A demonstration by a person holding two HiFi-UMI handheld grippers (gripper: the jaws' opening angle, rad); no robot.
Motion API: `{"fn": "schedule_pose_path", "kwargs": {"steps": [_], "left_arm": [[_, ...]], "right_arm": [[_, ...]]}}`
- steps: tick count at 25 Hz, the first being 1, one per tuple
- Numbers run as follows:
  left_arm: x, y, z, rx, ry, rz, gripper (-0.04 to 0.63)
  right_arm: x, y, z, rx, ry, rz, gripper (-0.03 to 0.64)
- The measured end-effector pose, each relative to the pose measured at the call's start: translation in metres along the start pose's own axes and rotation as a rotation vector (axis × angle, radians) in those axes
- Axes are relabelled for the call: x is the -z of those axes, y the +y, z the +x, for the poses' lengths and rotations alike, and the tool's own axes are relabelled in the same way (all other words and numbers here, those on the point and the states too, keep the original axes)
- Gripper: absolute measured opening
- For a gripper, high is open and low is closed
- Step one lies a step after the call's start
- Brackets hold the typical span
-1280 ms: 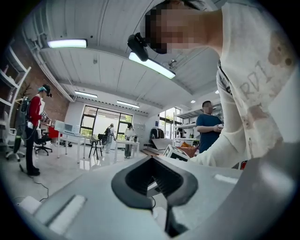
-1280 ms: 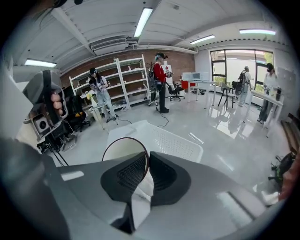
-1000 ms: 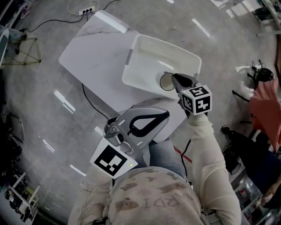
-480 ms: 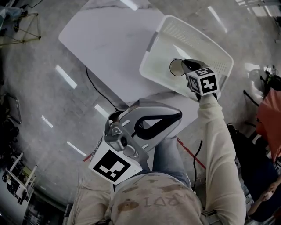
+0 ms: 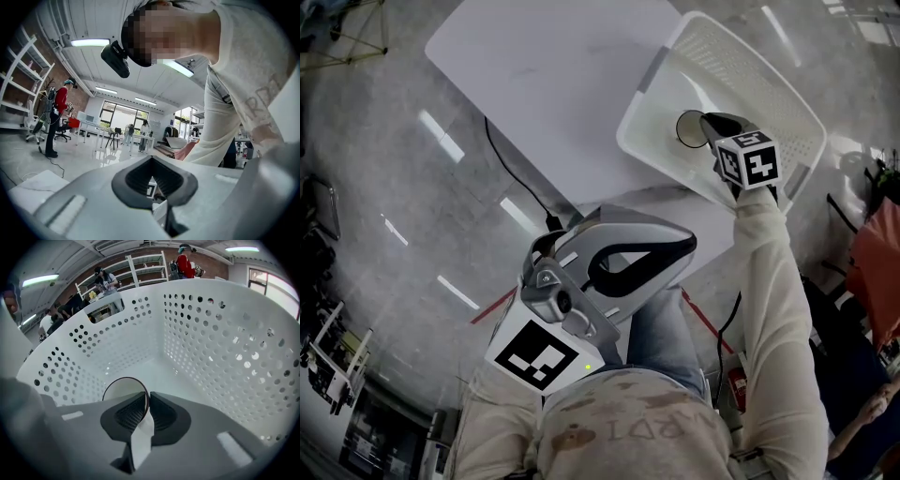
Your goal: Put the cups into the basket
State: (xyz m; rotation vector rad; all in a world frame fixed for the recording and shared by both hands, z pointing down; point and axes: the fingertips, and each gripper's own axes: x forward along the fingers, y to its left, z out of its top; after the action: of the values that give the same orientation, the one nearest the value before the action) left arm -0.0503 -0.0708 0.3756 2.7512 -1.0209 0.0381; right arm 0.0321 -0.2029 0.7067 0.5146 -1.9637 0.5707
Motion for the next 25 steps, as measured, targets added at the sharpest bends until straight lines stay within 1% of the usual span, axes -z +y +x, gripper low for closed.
{"fn": "schedule_pose_path", "kwargs": {"steps": [5,7,8,11,15,19,23,25], "left_arm": [[-0.003,-0.001,0.002,-0.012,-0.003,0.005,0.0],[-0.007,-0.005,0.003,-0.008,-0.005,0.009,0.0],[-0.01,-0.007,0.004,-0.004,-0.004,0.012,0.0],[-0.021,-0.016,0.006,0.013,-0.006,0.024,0.0],[-0.04,-0.022,0.006,0.046,-0.022,0.039,0.0],[-0.061,-0.035,0.009,0.095,-0.034,0.068,0.0],[-0.086,-0.058,0.009,0.141,-0.029,0.084,0.0],[-0.1,-0.068,0.009,0.166,-0.033,0.092,0.0]], "right_arm": [[-0.002,0.003,-0.008,0.01,-0.008,-0.046,0.055],[-0.008,0.003,-0.019,0.015,-0.037,-0.05,0.043],[-0.012,0.004,-0.027,0.012,-0.056,-0.051,0.026],[-0.03,0.013,-0.056,-0.009,-0.124,-0.047,0.026],[-0.063,0.039,-0.103,-0.04,-0.258,-0.039,0.025],[-0.091,0.074,-0.171,-0.057,-0.444,-0.02,0.025],[-0.1,0.112,-0.249,-0.064,-0.614,0.02,0.025],[-0.101,0.127,-0.286,-0.051,-0.696,0.038,0.025]]}}
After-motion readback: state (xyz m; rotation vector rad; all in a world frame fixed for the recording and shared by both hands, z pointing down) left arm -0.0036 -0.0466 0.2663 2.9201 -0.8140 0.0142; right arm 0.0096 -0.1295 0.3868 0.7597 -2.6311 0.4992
